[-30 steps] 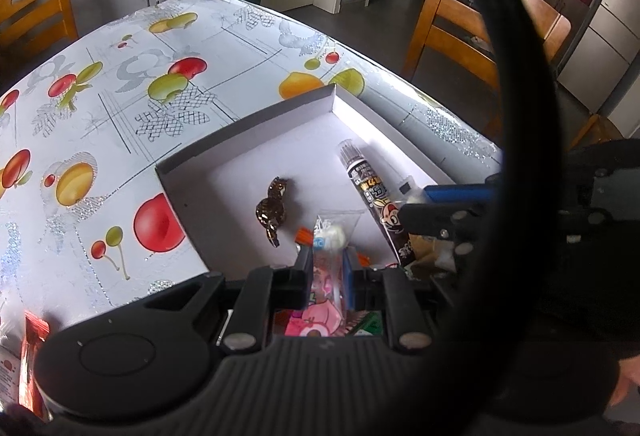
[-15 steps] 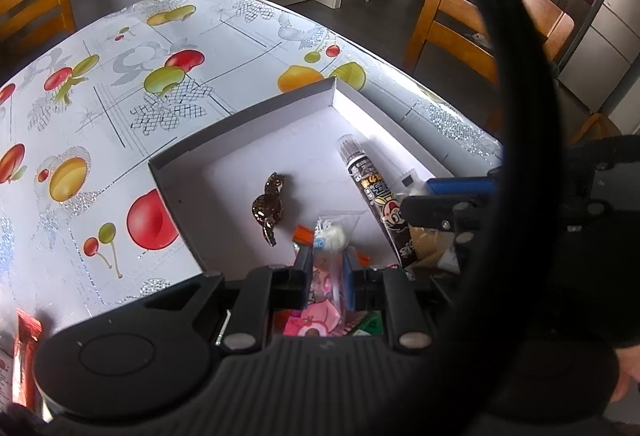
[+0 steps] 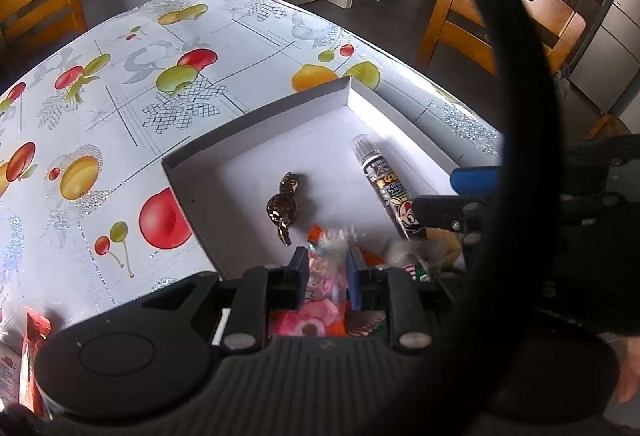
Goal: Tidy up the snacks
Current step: 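Open the left gripper to drop the clear packet while the right drops the white candy, then move both grippers back from the box to the remaining snacks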
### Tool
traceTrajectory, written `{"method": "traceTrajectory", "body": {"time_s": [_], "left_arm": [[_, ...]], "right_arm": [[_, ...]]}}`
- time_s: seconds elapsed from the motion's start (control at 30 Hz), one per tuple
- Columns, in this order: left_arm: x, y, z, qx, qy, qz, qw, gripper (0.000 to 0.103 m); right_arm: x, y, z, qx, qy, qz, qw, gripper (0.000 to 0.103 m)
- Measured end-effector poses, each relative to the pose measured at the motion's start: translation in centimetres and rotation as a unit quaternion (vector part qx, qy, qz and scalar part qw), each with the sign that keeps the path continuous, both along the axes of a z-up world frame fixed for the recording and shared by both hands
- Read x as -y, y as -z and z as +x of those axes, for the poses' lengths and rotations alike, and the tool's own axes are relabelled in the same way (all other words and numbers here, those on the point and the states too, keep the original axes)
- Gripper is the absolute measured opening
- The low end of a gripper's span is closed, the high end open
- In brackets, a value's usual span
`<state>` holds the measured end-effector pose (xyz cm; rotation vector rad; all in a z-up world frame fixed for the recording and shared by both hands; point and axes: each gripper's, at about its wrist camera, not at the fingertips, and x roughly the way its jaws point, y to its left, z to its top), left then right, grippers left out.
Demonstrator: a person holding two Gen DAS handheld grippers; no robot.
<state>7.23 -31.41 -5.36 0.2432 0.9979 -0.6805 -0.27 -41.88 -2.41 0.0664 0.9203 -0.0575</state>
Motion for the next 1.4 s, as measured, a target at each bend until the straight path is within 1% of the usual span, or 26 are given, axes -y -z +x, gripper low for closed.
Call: {"method": "traceTrajectory", "body": {"time_s": [0.03, 0.13, 0.2, 0.27, 0.37, 0.43, 0.5, 0.63, 0.8, 0.97, 1.03, 1.1, 1.23, 1.4], "left_arm": [[-0.1, 0.0, 0.0, 0.002, 0.0, 0.0, 1.0, 0.021], [-0.4, -0.2, 0.1, 0.004, -0.006, -0.005, 1.0, 0.021], [-0.7, -0.3, 0.1, 0.005, -0.011, -0.008, 0.9999, 0.031], [-1.2, -0.4, 0.1, 0.006, -0.016, -0.012, 0.9998, 0.047], [-1.9, -0.8, 0.0, 0.001, -0.021, -0.037, 0.9991, 0.06], [-2.4, -1.1, -0.1, 0.006, -0.02, -0.048, 0.9986, 0.067], [-2.8, -1.3, -0.3, 0.011, -0.021, -0.054, 0.9982, 0.068], [-3.8, -1.5, -0.4, 0.012, -0.024, -0.054, 0.9982, 0.068], [-6.1, -1.8, -0.4, 0.014, -0.042, -0.059, 0.9973, 0.069], [-8.9, -1.9, -0.2, 0.016, -0.068, -0.058, 0.9959, 0.069], [-10.0, -2.0, -0.2, 0.019, -0.078, -0.057, 0.9952, 0.069], [-11.4, -2.1, 0.0, 0.019, -0.09, -0.058, 0.9941, 0.069], [-14.6, -2.0, 0.2, 0.023, -0.117, -0.051, 0.9916, 0.069], [-20.1, -1.6, 0.6, 0.024, -0.168, -0.042, 0.9846, 0.069]], "right_arm": [[0.0, -0.1, 0.0, 0.001, 0.001, 0.001, 1.0, 0.033], [-0.1, -0.4, 0.0, 0.006, 0.004, 0.0, 1.0, 0.033], [-0.2, -0.5, -0.1, 0.008, 0.005, 0.0, 1.0, 0.032], [-0.4, -0.7, -0.1, 0.013, 0.008, -0.003, 1.0, 0.033], [-0.7, -1.3, -0.2, 0.026, 0.013, -0.004, 1.0, 0.033], [-1.0, -1.8, -0.2, 0.035, 0.014, -0.007, 0.999, 0.034], [-1.3, -2.2, -0.3, 0.044, 0.016, -0.011, 0.999, 0.035], [-1.7, -3.0, -0.3, 0.057, 0.02, -0.014, 0.998, 0.035], [-2.7, -3.7, -0.1, 0.072, 0.023, -0.014, 0.997, 0.045], [-4.8, -3.5, 0.4, 0.068, 0.005, -0.012, 0.998, 0.045], [-5.9, -3.5, 0.5, 0.065, -0.006, -0.009, 0.998, 0.049], [-6.9, -3.4, 0.7, 0.062, -0.016, -0.008, 0.998, 0.055], [-9.5, -3.2, 1.0, 0.056, -0.039, -0.001, 0.998, 0.057], [-13.2, -2.7, 1.5, 0.046, -0.075, 0.003, 0.996, 0.059]]}}
